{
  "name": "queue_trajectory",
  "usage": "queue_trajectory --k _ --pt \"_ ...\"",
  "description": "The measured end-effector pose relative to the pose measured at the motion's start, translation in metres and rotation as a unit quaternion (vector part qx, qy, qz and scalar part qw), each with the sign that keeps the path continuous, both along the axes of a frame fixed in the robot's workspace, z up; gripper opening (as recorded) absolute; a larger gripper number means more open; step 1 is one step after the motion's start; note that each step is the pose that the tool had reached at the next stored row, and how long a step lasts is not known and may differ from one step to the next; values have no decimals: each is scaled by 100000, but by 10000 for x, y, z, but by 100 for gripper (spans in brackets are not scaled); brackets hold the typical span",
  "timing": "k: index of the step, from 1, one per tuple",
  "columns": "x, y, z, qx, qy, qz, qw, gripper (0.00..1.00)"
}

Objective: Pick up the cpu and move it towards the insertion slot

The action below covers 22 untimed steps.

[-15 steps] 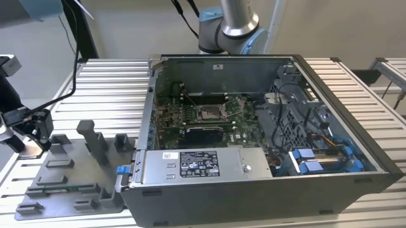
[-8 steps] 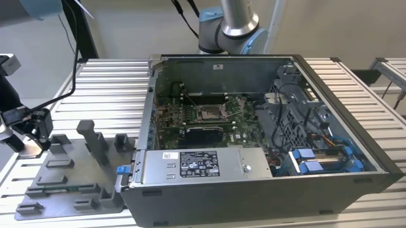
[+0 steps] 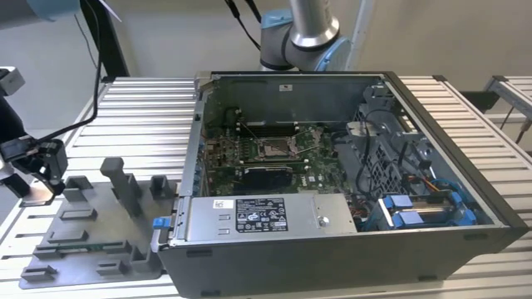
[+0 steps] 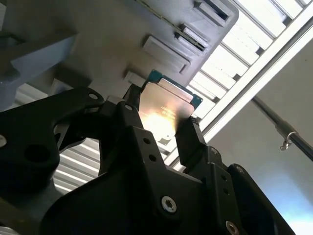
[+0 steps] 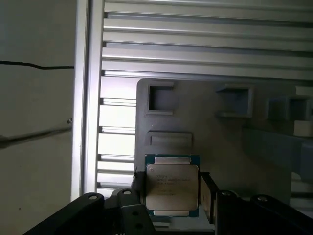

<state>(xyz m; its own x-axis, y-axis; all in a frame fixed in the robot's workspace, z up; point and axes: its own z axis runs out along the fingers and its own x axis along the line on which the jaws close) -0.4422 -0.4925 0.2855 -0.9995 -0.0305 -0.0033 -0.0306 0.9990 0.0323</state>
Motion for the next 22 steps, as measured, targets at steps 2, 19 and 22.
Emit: queue_trajectory --k 2,19,22 --pt "0 0 40 4 -2 -26 100000 0" --pt "0 0 706 -2 12 -67 100000 0" --pt "0 0 828 2 6 -66 100000 0"
